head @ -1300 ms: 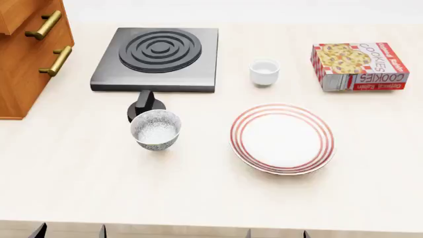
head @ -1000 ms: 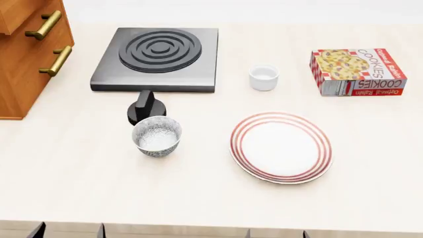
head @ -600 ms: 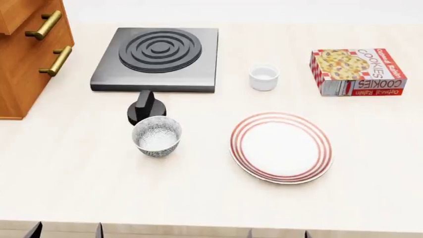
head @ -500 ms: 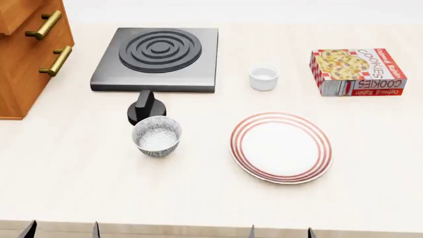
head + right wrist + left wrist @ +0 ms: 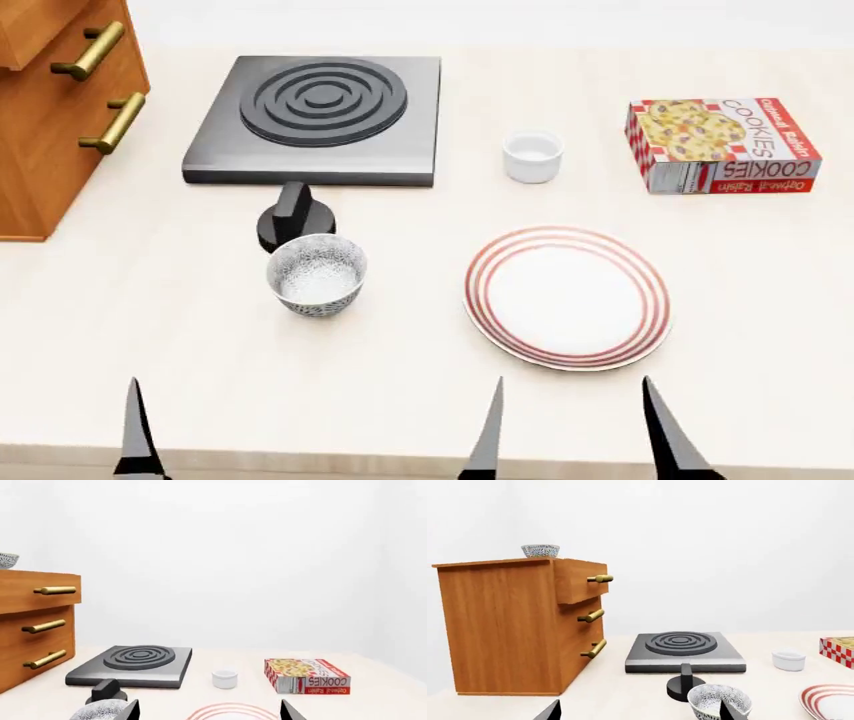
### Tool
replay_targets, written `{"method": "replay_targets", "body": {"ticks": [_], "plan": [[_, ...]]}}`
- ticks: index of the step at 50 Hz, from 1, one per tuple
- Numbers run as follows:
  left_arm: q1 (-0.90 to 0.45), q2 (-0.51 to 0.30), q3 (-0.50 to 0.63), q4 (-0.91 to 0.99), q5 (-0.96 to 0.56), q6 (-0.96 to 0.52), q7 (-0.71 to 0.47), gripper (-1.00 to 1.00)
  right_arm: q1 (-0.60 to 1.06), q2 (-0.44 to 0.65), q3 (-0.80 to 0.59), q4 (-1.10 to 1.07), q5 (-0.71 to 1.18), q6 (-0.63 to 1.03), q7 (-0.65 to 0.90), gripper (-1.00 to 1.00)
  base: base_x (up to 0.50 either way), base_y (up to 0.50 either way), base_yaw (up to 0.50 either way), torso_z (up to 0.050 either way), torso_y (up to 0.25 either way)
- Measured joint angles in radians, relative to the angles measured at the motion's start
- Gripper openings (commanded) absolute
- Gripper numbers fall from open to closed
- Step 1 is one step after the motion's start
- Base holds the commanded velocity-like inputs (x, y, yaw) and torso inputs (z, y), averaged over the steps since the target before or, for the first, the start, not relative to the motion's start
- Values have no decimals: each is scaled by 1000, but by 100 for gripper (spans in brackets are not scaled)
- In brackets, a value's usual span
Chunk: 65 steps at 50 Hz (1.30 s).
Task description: Pick the akita bowl on the wooden cabinet and place it on the plate.
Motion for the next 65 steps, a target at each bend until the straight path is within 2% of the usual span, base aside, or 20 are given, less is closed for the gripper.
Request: {"method": "replay_targets", "body": {"ticks": [14, 42, 46, 65], "plan": [[24, -28, 9, 56, -35, 26, 4, 100, -12, 18, -20, -94, 6, 25, 15, 100, 0, 0, 0, 48, 0], [30, -54, 21, 78, -90, 25, -12, 100, -15, 39, -25, -131, 46, 31, 36, 100, 0, 0, 0, 50, 0], [25, -53, 24, 83, -91, 6, -21, 100, -16, 42, -25, -132, 47, 27, 41, 100, 0, 61, 0, 4, 0], [10, -58, 32, 86, -116, -38, -46, 100, -17, 57, -35, -134, 41, 8, 59, 100, 0, 500, 0, 0, 0]]}}
